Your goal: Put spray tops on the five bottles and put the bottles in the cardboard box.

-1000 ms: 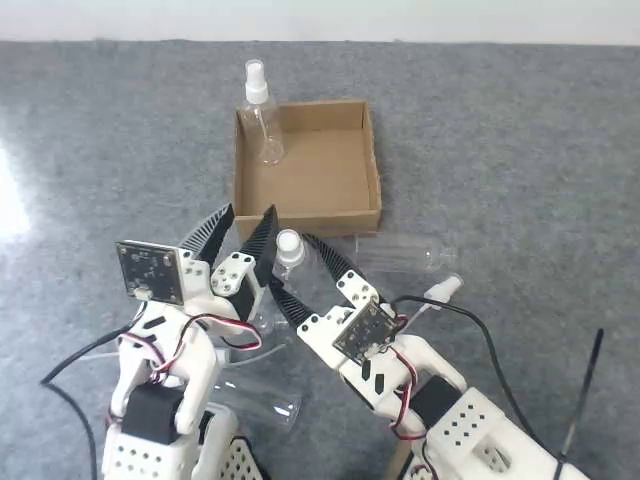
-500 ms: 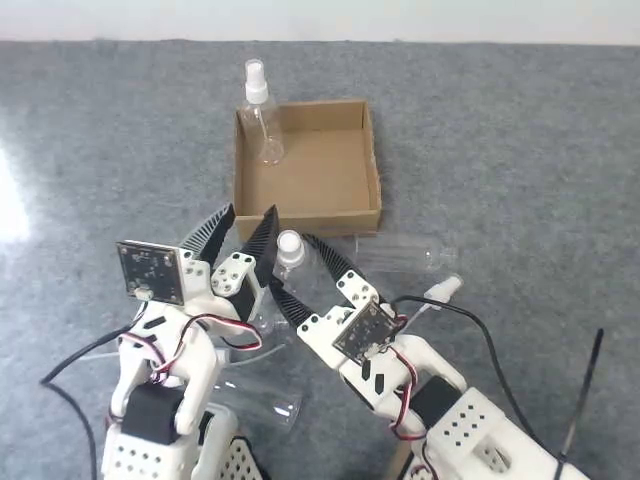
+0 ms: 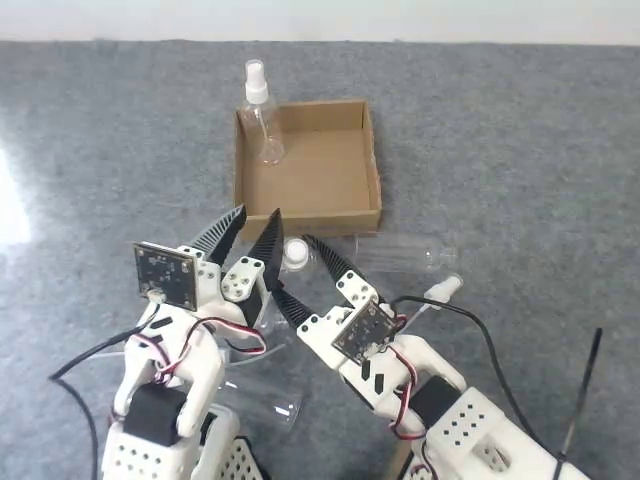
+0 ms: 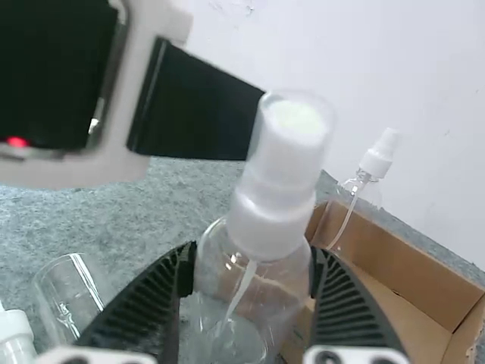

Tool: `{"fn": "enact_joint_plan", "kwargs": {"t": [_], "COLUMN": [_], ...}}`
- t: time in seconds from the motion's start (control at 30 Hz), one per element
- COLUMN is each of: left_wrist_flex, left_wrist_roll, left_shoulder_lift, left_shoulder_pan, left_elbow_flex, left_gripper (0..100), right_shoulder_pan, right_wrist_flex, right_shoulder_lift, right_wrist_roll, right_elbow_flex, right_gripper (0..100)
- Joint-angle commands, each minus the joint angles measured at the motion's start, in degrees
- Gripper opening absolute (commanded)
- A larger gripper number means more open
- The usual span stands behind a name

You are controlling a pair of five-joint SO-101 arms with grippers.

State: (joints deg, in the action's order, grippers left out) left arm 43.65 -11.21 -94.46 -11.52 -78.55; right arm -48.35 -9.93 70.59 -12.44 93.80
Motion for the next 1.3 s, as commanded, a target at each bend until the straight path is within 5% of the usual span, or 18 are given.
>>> {"fn": "enact_joint_plan", "kwargs": {"t": [0.0,0.9,1.27], "left_wrist_flex": [0.8,0.8,8.6], "left_wrist_roll": [0.5,0.8,0.8], "left_shoulder_lift": [-0.2,-0.3,-0.3], "left_shoulder_pan": [-0.6,23.9,31.8], "left_elbow_flex": [0.4,6.8,4.8], "left_gripper": [13,13,13], "right_shoulder_pan": [-0.7,1.2,1.2], "right_wrist_flex": [-1.1,-1.0,-0.9], "right_shoulder_lift": [1.7,1.4,1.2], "right_wrist_roll": [-0.1,-0.1,-0.1], "right_elbow_flex": [-1.8,-1.7,-1.7], "right_gripper": [9.1,9.1,9.1]}}
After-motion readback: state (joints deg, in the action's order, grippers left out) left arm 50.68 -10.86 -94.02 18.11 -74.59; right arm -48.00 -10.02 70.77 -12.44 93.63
